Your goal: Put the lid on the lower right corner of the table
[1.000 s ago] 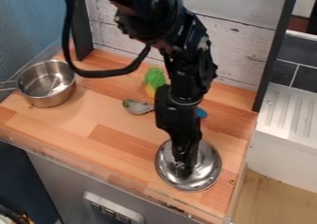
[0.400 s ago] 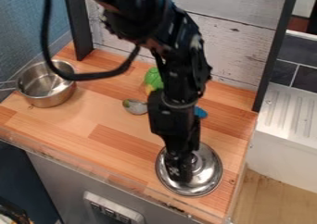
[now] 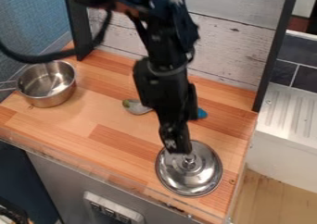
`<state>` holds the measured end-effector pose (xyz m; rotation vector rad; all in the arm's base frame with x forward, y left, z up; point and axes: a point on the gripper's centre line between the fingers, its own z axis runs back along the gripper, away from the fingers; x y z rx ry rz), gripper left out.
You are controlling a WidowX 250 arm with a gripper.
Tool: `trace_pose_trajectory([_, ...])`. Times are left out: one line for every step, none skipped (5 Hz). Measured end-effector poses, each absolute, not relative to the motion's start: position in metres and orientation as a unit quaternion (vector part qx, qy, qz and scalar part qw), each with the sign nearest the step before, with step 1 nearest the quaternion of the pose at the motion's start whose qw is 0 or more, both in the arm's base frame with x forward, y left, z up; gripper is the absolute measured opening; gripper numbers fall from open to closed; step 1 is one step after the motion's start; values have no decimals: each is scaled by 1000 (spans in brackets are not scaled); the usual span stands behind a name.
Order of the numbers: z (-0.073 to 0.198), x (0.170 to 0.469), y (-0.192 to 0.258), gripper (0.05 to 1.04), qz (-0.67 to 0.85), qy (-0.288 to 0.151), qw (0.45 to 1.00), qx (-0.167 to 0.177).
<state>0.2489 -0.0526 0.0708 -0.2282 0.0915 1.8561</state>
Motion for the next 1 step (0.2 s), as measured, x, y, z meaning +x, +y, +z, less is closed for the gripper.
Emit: trace_pose_trajectory([82,251,-47,1001,795,39,593,-121])
